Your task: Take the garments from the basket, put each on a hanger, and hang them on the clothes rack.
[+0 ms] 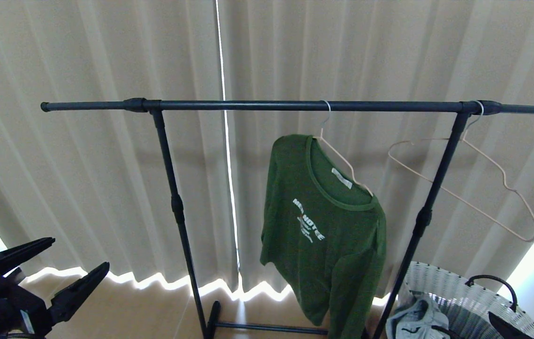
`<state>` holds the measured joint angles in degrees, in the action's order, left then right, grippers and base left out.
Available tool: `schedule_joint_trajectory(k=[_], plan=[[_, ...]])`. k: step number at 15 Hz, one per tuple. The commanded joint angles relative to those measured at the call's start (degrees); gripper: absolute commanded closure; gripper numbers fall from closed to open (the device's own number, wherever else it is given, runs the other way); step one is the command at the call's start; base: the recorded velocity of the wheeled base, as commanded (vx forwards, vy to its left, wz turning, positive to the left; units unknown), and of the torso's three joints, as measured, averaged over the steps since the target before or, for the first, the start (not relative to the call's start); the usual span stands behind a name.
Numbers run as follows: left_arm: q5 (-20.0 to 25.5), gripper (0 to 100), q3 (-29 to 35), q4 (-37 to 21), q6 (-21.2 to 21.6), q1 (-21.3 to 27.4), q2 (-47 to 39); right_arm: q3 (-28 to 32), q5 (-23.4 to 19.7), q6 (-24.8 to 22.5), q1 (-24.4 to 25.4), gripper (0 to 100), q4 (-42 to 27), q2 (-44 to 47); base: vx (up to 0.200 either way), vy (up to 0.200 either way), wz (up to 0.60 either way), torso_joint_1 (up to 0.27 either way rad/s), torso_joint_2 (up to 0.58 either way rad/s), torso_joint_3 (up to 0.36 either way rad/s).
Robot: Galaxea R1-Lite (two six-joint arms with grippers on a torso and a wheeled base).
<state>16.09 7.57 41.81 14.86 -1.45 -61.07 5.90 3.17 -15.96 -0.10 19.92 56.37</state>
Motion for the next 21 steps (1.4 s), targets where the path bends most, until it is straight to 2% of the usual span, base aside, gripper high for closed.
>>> schedule_joint_trajectory(k=[1, 10, 21], plan=[[0.0, 0, -0.1, 0.0, 0.1, 0.0, 0.1, 0.0, 0.0, 0.0, 0.0, 0, 0.0, 0.2, 0.0, 0.0, 0.0, 0.0, 0.0, 0.0], [0.1, 0, -1.2, 0.0, 0.3, 0.2, 0.0, 0.0, 0.0, 0.0, 0.0, 0, 0.0, 0.1, 0.0, 0.0, 0.0, -0.008, 0.02, 0.012], [0.1, 0, -1.4, 0.0, 0.8, 0.3, 0.3, -0.2, 0.0, -0.1, 0.0, 0, -0.1, -1.1, 0.0, 0.0, 0.0, -0.164, 0.43, 0.258]])
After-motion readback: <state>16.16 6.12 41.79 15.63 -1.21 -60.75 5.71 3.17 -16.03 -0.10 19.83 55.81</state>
